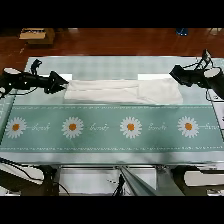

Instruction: Fold the shirts.

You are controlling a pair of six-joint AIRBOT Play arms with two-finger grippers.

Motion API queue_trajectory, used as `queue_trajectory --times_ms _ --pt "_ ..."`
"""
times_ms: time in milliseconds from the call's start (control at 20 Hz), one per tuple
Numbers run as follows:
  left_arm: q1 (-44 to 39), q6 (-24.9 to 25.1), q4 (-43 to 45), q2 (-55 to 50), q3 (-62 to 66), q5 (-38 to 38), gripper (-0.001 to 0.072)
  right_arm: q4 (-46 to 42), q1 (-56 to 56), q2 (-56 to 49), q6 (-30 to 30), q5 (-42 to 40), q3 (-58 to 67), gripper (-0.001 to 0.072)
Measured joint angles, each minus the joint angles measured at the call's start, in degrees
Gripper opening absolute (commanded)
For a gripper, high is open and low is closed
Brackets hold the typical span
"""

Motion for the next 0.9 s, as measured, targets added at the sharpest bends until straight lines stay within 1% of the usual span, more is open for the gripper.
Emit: queue_trajectory --times_ms 50,100,150,250,300,400,600,800,850,900 --pt "0.7 0.1 0.1 -0.1 0.7 -0.8 0.0489 -2.8 -0.9 0.9 -0.7 1.6 0.3 0.0425" --pt "1.2 0.2 0.1 -0.1 1.4 -2.3 0.0489 -6.1 -1.7 1.7 -1.0 3.5 0.7 0.0527" --pt "1.7 0.5 0.1 -0.1 2.1 -3.8 0.0488 -10.0 -2.8 2.5 -0.9 5.7 1.2 0.0594" --pt "2.3 0.9 0.1 -0.2 3.3 -6.6 0.0488 -16.5 -5.0 3.1 0.2 10.6 1.8 0.06" --pt "2.3 0.9 0.1 -0.2 3.7 -7.5 0.0489 -18.2 -6.1 3.1 0.7 12.7 2.0 0.0605" --pt "2.1 1.0 0.1 -0.2 4.2 -9.0 0.0488 -18.4 -8.2 2.1 0.5 16.5 2.2 0.0605" --pt "0.8 1.9 0.1 -0.2 4.5 -10.2 0.0488 -9.2 -10.4 -2.4 -1.8 20.0 2.5 0.0606" --pt "-0.7 2.8 0.1 -0.2 4.7 -10.6 0.0488 1.7 -8.9 -7.9 -4.9 21.0 2.5 0.0603" --pt "-1.1 2.8 0.1 -0.2 4.7 -10.6 0.0488 4.1 -8.1 -8.9 -5.6 21.2 2.6 0.0596" --pt "-1.4 2.9 0.1 -0.2 4.7 -10.6 0.0487 6.2 -7.1 -10.1 -6.0 21.2 2.6 0.0535"
